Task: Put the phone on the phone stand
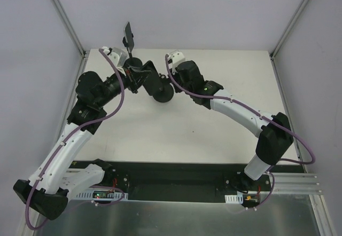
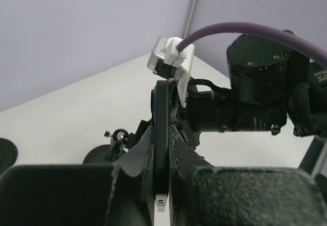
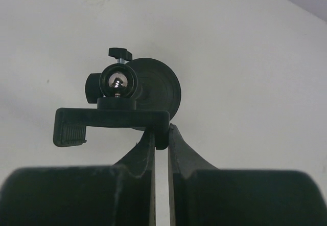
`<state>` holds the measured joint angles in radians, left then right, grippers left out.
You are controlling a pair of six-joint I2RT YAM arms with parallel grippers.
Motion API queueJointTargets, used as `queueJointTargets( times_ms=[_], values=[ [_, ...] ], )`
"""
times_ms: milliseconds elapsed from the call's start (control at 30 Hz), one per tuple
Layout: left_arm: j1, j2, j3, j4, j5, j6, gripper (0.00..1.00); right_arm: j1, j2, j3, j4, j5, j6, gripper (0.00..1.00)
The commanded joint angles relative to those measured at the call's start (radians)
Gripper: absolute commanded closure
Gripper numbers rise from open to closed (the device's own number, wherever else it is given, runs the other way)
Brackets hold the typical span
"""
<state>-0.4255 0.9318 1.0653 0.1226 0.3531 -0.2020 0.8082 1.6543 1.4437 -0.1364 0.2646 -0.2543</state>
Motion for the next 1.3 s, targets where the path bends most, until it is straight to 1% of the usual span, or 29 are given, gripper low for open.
queueJointTargets(
  times_ms=[0,33,100,133,167,233,267,300,367,400,433,633,667,733,800,1100,1233,1267],
  values=[
    [0.004,-0.011,-0.013,0.129,0.199,0.105,1.0,0.008,-0.056,-0.019,0.132,-0.23,0.046,1.0],
    [0.008,-0.024,-0.057,0.156,0.321,0.095,1.0,0.008,-0.059,-0.04,0.158,-0.255,0.047,0.99],
    [0.011,-0.057,-0.09,0.213,0.403,0.085,1.0,0.006,-0.068,-0.081,0.196,-0.344,0.035,0.99],
    [0.013,-0.068,-0.105,0.218,0.434,0.096,1.0,0.005,-0.067,-0.086,0.196,-0.369,0.012,1.0],
    [0.016,-0.077,-0.11,0.216,0.499,0.107,1.0,0.003,-0.064,-0.091,0.195,-0.39,0.003,1.0],
    [0.048,-0.07,-0.117,0.224,0.559,0.108,1.0,-0.006,-0.059,-0.094,0.193,-0.458,-0.006,1.0],
    [0.057,-0.053,-0.122,0.238,0.619,0.096,1.0,-0.013,-0.054,-0.094,0.201,-0.499,-0.01,0.99],
    [0.062,-0.041,-0.126,0.259,0.644,0.087,1.0,-0.023,-0.05,-0.094,0.202,-0.574,-0.014,1.0],
    [0.064,-0.005,-0.139,0.304,0.69,0.07,1.0,-0.026,-0.039,-0.091,0.201,-0.603,-0.031,1.0],
    [0.064,0.008,-0.143,0.324,0.737,0.061,1.0,-0.027,-0.034,-0.086,0.196,-0.626,-0.034,1.0],
    [0.064,0.019,-0.16,0.381,0.751,0.038,1.0,-0.027,-0.031,-0.085,0.192,-0.64,-0.039,1.0],
    [0.062,0.099,-0.235,0.549,0.826,0.004,1.0,-0.043,-0.021,-0.077,0.19,-0.781,-0.036,1.0],
    [0.064,0.128,-0.238,0.601,0.837,-0.01,1.0,-0.043,-0.015,-0.074,0.192,-0.794,-0.034,1.0],
    [0.064,0.16,-0.231,0.626,0.872,-0.045,1.0,-0.041,-0.004,-0.066,0.187,-0.823,-0.033,1.0],
    [0.06,0.203,-0.217,0.632,0.888,-0.056,1.0,-0.043,0.009,-0.054,0.178,-0.841,-0.033,1.0],
    [0.057,0.294,-0.196,0.609,0.928,-0.028,1.0,-0.053,0.012,-0.051,0.162,-0.973,-0.057,0.99],
    [0.057,0.303,-0.177,0.503,0.916,0.061,1.0,-0.073,0.001,-0.065,0.161,-1.022,-0.059,1.0],
    [0.056,0.309,-0.173,0.456,0.911,0.078,1.0,-0.082,-0.008,-0.068,0.159,-1.031,-0.06,0.99]
  ],
)
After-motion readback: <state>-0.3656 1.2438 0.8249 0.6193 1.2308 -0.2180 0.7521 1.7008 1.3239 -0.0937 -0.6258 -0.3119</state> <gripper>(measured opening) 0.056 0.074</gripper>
